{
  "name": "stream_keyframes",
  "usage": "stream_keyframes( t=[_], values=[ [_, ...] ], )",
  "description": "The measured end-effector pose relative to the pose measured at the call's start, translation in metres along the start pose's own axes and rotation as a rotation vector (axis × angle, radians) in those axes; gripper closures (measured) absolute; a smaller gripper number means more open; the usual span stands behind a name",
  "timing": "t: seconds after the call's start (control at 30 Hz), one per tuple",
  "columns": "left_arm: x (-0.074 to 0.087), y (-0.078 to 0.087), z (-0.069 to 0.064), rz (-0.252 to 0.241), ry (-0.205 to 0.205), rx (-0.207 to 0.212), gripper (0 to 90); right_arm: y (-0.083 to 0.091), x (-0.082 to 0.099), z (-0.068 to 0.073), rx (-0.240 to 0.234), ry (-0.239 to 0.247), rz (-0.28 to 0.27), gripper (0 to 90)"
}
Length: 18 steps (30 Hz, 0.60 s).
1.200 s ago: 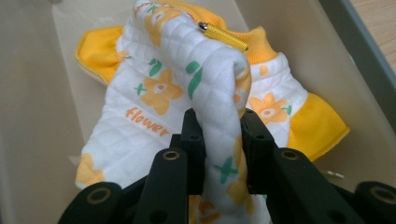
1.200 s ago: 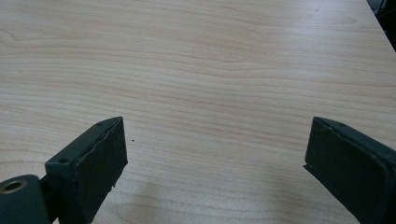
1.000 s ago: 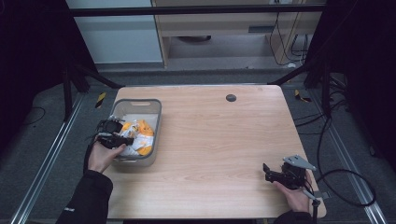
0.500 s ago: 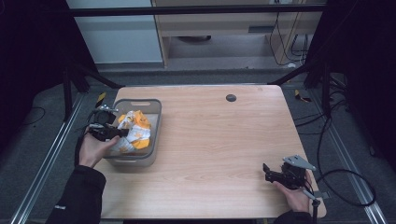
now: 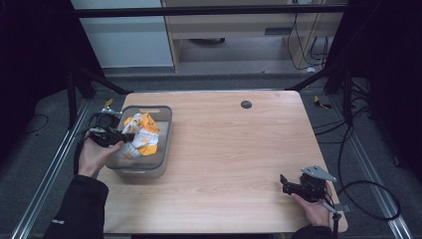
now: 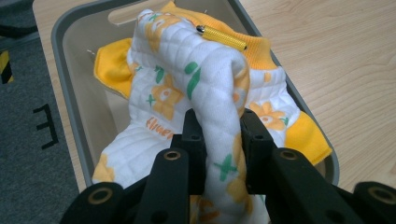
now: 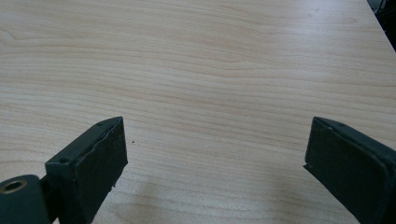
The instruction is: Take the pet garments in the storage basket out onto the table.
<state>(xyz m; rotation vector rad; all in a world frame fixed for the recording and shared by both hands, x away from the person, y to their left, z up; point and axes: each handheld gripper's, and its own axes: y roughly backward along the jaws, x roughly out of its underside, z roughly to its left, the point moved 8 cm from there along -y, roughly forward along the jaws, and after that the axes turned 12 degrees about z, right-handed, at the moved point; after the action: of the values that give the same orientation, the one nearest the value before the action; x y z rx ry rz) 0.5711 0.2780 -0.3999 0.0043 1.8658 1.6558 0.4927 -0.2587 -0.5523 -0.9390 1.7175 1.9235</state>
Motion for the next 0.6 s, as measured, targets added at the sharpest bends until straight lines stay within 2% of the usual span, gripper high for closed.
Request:
stream_keyframes(
  t=[0.27, 0.6],
  values=[
    [-0.003, 0.015, -0.009, 0.003, -0.053, -0.005, 75.1, 0.000, 0.000, 0.000, 0.000, 0.001, 0.001, 5.8],
    [-0.007, 0.033, -0.021, -0.002, -0.109, 0.015, 75.1, 0.000, 0.000, 0.000, 0.002, 0.002, 0.002, 5.8]
  ],
)
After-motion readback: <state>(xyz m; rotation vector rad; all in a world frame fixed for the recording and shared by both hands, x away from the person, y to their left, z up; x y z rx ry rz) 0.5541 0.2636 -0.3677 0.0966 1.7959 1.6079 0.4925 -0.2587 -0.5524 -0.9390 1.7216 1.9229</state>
